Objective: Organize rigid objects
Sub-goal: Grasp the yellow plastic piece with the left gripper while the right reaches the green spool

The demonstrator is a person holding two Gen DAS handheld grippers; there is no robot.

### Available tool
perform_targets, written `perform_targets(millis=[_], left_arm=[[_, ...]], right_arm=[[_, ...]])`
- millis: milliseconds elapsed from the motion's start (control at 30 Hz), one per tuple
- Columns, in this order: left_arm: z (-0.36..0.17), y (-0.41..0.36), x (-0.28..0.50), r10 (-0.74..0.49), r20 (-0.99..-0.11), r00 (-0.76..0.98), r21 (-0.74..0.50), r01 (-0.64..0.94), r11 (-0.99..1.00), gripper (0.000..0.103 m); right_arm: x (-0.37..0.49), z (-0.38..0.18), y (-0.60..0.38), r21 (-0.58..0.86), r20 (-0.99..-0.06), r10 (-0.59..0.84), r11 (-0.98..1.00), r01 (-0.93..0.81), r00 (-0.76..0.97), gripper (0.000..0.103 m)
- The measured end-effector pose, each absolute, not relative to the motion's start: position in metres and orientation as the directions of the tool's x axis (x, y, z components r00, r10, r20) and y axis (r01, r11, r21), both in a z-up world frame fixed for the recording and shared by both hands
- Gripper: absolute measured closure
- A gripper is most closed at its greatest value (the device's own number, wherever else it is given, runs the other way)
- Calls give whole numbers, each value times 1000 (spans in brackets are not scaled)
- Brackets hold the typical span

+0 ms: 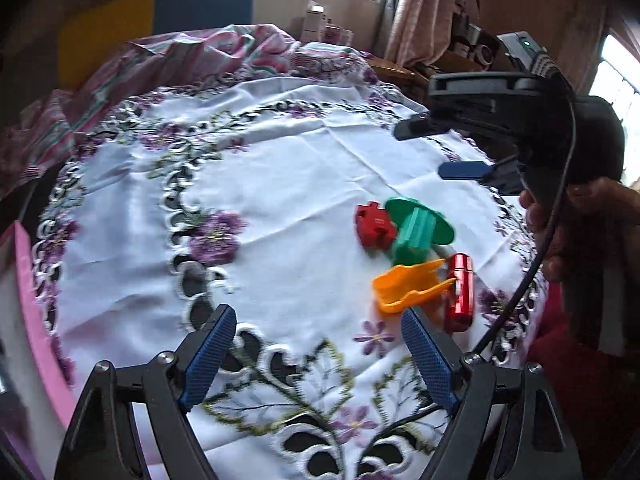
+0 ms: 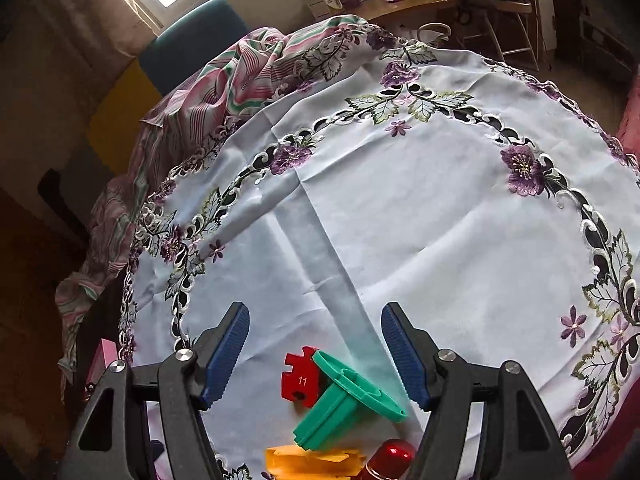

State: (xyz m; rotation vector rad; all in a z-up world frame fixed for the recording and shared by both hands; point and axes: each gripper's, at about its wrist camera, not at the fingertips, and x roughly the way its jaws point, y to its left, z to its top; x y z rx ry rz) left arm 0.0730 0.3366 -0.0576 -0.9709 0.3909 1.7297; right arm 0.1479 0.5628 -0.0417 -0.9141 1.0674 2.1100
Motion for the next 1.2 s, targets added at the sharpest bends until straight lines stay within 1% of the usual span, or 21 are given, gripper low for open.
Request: perform_targets(millis=[100,167,233,300,367,400,433,500,600,667,700,800,867,900,933,1000,1133,1200], left_arm=[[-63,355,88,656,-754,-28,-233,-923,-306,21],[-70,365,93,654,-756,-11,-241,-925,-294,21],[-77,375,93,653,-757,16,-276,-914,-298,21],[-83,384,94,648,-761,25,-287,-909,-301,23],[-88,390,96,636,-772,9,-265,-913,-309,28],[-87,391,99,639,-769,-1,-249,-920,-302,44],[-87,392,100,634,-773,6,-242,-927,-286,65],[-86,388,100,626,-779,-2,-225,-933,-282,76],[-86,372,91,624,-781,16,-262,-916,-304,76],[-86,358,84,617,-787,-2,-262,-905,-337,76],[-86,350,81,617,-787,-8,-263,-900,-347,76],[-86,328,72,607,-793,-47,-247,-886,-393,76],[-85,316,65,608,-792,-51,-263,-871,-415,76],[-85,312,62,609,-791,-59,-266,-863,-430,73],[-85,308,60,605,-794,-68,-266,-855,-446,66],[-84,303,57,618,-784,-64,-288,-844,-452,66],[-82,302,66,609,-786,-111,-231,-860,-455,58],[-80,303,68,612,-783,-115,-227,-863,-452,57]], right_arm=[[150,-44,565,454,-784,182,-484,-748,-593,33],[151,-45,566,449,-788,184,-481,-753,-587,33],[150,-48,567,436,-801,178,-479,-762,-571,33],[149,-53,568,441,-811,158,-468,-766,-563,33],[146,-59,569,428,-828,140,-471,-772,-544,33],[144,-62,568,406,-844,135,-471,-783,-519,33],[143,-66,568,393,-856,128,-469,-791,-501,33],[142,-72,568,384,-870,108,-466,-797,-482,33],[139,-77,567,390,-877,71,-471,-791,-475,33],[133,-80,562,423,-868,22,-490,-762,-496,33],[129,-82,559,443,-863,-16,-503,-742,-504,31],[117,-85,549,557,-805,-147,-520,-648,-574,31],[112,-84,542,582,-789,-185,-530,-616,-586,31],[111,-82,540,569,-796,-174,-542,-618,-580,31],[111,-80,539,548,-806,-150,-555,-625,-573,31],[114,-79,539,527,-816,-119,-558,-641,-566,31],[119,-80,546,510,-828,-91,-530,-677,-553,31],[117,-81,547,502,-834,-85,-527,-686,-545,31]])
